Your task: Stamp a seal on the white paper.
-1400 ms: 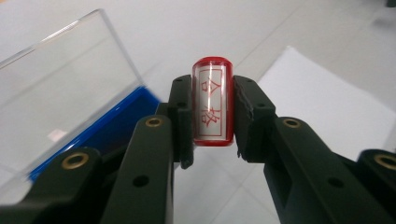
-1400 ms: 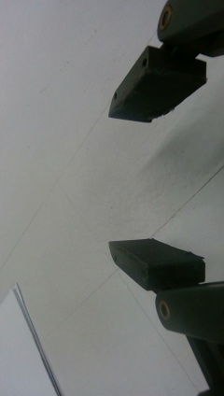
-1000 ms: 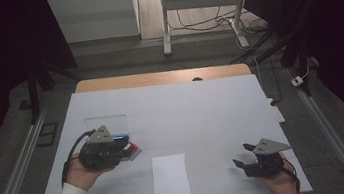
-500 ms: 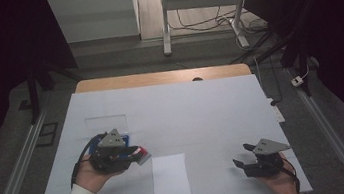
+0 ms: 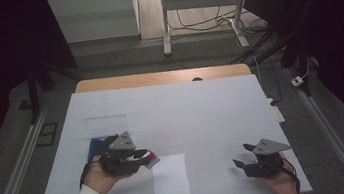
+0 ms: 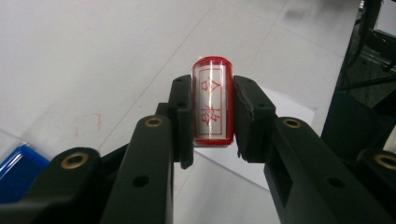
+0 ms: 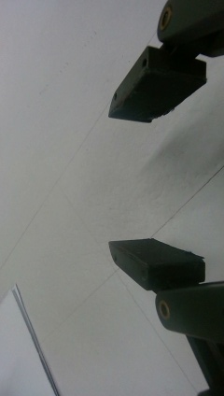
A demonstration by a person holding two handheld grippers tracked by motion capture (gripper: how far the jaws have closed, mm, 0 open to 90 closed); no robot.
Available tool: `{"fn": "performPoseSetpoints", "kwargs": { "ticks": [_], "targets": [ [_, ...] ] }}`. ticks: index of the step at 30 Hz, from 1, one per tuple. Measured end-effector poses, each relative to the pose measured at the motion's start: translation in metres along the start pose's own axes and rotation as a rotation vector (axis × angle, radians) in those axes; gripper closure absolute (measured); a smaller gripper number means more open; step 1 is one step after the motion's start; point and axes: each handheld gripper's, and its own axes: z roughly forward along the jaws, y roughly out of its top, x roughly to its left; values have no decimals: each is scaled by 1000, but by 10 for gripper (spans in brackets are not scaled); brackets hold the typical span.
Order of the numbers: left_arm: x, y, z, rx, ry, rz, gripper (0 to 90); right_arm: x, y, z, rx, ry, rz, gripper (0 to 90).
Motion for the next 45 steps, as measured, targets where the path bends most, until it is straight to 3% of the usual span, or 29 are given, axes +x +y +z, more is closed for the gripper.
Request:
{"fn": "performPoseSetpoints", "kwargs": {
  "ticks": [9, 22, 33, 45],
  "targets": [
    [-12, 3, 11, 24, -41, 31, 703, 0, 0, 0, 1, -1, 0, 301],
    [-22, 6, 29, 63, -76, 43, 704, 1, 0, 0, 6, -4, 1, 301],
    [-25, 10, 46, 118, -64, 64, 704, 1, 0, 0, 9, -2, -1, 302],
    [-25, 13, 62, 178, -25, 78, 704, 1, -1, 1, 9, -3, -5, 302]
  ]
}}
